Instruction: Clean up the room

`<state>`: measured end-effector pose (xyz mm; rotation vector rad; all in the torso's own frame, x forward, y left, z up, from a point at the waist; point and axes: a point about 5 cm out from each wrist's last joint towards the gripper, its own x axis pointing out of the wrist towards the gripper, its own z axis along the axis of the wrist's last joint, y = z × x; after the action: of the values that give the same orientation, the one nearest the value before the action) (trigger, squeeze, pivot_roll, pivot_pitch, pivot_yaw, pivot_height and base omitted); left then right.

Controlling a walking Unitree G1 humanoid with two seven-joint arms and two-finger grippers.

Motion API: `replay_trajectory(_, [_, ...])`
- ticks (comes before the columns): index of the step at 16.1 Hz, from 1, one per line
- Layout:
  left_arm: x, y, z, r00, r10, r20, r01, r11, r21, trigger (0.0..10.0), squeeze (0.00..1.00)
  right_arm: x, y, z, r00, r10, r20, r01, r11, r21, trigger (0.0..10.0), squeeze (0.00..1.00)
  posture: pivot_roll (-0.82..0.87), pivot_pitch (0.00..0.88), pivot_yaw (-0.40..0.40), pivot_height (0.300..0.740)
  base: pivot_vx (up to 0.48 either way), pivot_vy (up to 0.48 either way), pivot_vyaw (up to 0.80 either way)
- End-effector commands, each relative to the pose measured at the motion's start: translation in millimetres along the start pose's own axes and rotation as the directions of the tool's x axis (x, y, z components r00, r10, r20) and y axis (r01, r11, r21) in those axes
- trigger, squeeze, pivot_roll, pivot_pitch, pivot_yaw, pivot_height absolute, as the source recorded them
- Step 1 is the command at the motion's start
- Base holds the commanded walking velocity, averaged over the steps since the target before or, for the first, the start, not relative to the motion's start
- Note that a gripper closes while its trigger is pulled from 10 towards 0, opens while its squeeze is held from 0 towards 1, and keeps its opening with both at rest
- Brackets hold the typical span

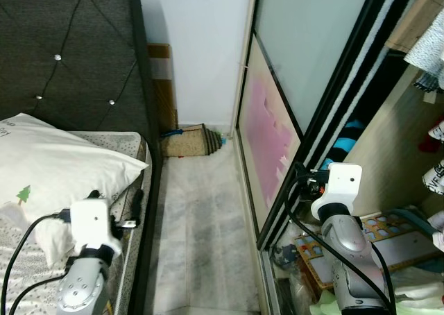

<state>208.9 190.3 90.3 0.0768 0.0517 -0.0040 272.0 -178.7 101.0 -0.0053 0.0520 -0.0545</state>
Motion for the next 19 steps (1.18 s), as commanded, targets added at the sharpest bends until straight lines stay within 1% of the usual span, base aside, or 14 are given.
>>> replay_trajectory(1, [3.3, -6.9, 5.7, 1.000, -0.023, 0.013, 0.022, 0.999, 0.048, 10.0, 0.00, 2.4, -1.4, -1.3, 1.000, -0.001, -0.018, 0.000, 1.000, -0.011, 10.0, 0.00, -0.02, 0.000, -0.065, 0.740, 0.000, 0.000, 0.80])
replay_trajectory(2, [8.4, -8.8, 11.2, 0.999, -0.011, 0.031, 0.009, 0.999, 0.047, 10.0, 0.00, 5.8, 1.1, -2.2, 1.000, 0.007, -0.025, -0.008, 1.000, -0.019, 10.0, 0.00, -0.01, 0.000, -0.070, 0.740, 0.000, 0.000, 0.80])
replay_trajectory(4, [8.9, -6.2, 13.7, 0.999, 0.009, 0.035, -0.010, 1.000, 0.019, 10.0, 0.00, 6.1, 1.4, -1.8, 1.000, 0.008, -0.025, -0.008, 1.000, -0.013, 10.0, 0.00, -0.01, 0.000, -0.070, 0.740, 0.000, 0.000, 0.80])
replay_trajectory(5, [7.1, -4.8, 13.8, 0.999, 0.021, 0.035, -0.022, 0.999, 0.029, 10.0, 0.00, 6.4, 1.9, -1.2, 1.000, 0.011, -0.024, -0.011, 1.000, -0.012, 10.0, 0.00, -0.02, 0.000, -0.066, 0.740, 0.000, 0.000, 0.80])
replay_trajectory(7, [4.8, -7.1, 11.3, 0.999, 0.023, 0.024, -0.023, 0.999, 0.040, 10.0, 0.00, 6.7, 2.2, -1.2, 1.000, 0.012, -0.024, -0.012, 1.000, -0.010, 10.0, 0.00, -0.01, 0.000, -0.065, 0.740, 0.000, 0.000, 0.80])
replay_trajectory(10, [6.6, -6.4, 9.8, 1.000, 0.028, 0.009, -0.028, 0.999, 0.019, 10.0, 0.00, 7.9, 2.4, -1.2, 1.000, 0.011, -0.026, -0.012, 1.000, -0.012, 10.0, 0.00, -0.01, 0.000, -0.067, 0.740, 0.000, 0.000, 0.80])
replay_trajectory(19, [7.6, -3.4, 8.5, 0.999, 0.037, -0.002, -0.037, 0.999, 0.007, 10.0, 0.00, 9.8, 6.4, -1.5, 0.999, 0.033, -0.024, -0.033, 0.999, 0.001, 10.0, 0.00, -0.01, 0.000, -0.061, 0.740, 0.000, 0.000, 0.80])
